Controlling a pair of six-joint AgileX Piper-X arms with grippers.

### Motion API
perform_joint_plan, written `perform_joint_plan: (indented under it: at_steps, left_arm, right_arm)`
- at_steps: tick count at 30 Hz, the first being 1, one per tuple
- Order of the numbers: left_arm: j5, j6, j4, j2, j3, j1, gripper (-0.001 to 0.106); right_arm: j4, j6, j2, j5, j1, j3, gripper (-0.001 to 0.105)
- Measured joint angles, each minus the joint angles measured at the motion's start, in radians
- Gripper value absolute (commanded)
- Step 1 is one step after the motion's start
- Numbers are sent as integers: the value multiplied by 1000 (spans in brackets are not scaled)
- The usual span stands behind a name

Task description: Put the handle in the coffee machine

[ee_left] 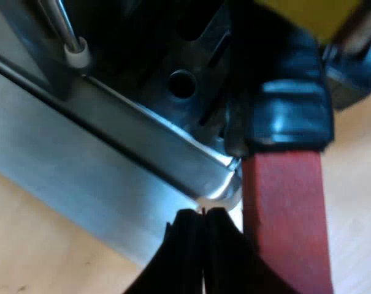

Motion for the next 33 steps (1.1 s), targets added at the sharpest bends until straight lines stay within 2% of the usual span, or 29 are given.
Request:
perform_joint_plan:
  at_steps: [2,7,17,20,24,26,29,33]
  left_arm:
    - [18,-52,4,-3,0,-3,0]
    - [35,-127,6,-25,2,-3,0]
    - [39,-170,-23,-69,132,-3,0]
    - [39,-195,-68,-106,172,-3,0]
    - [41,-247,-108,-151,174,-3,0]
    - [62,-265,-109,-174,174,-3,0]
    - [83,-274,-102,-179,174,-3,0]
    - [80,-278,-101,-179,177,-24,0]
  right_arm:
    - [0,-7,0,0,0,-1,36]
    - [0,-15,0,0,0,-1,36]
    - [0,-16,0,8,0,-1,36]
    - [0,-16,0,14,0,-1,36]
    - [0,-16,0,14,0,-1,36]
    - [0,-16,0,14,0,-1,36]
    - [0,-16,0,14,0,-1,36]
    - [0,-16,0,14,0,-1,36]
